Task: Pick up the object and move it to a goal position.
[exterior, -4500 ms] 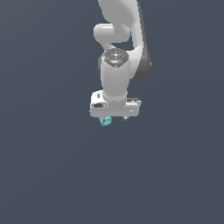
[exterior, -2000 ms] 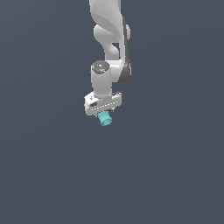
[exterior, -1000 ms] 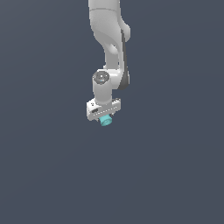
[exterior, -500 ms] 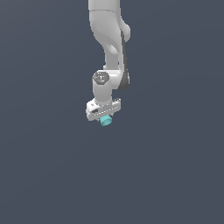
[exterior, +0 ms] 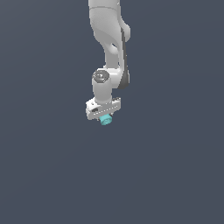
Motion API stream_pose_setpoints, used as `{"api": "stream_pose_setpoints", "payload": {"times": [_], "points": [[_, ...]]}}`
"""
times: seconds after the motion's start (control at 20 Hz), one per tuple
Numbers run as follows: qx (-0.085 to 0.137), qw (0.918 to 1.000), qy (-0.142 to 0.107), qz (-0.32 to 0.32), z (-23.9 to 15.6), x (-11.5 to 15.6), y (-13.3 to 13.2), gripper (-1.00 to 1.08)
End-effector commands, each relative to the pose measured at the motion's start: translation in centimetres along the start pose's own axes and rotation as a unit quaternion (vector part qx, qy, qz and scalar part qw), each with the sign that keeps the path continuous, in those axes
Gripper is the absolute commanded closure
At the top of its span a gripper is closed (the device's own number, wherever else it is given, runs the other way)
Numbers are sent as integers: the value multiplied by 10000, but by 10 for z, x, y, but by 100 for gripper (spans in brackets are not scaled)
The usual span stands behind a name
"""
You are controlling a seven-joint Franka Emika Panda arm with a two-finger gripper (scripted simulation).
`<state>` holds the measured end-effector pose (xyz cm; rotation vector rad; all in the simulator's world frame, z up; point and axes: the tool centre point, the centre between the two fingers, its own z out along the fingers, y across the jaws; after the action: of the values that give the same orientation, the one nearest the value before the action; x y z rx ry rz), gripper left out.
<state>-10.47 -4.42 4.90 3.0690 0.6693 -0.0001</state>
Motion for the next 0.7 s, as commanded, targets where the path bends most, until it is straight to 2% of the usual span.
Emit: {"api": "stream_pose_setpoints", "payload": {"times": [0.0, 0.35, 0.65], "points": [[-3, 10000, 4, 0, -8, 0, 0, 108], [-3, 10000, 3, -3, -47, -2, -3, 108], [-3, 10000, 3, -3, -99, -4, -6, 108]]}}
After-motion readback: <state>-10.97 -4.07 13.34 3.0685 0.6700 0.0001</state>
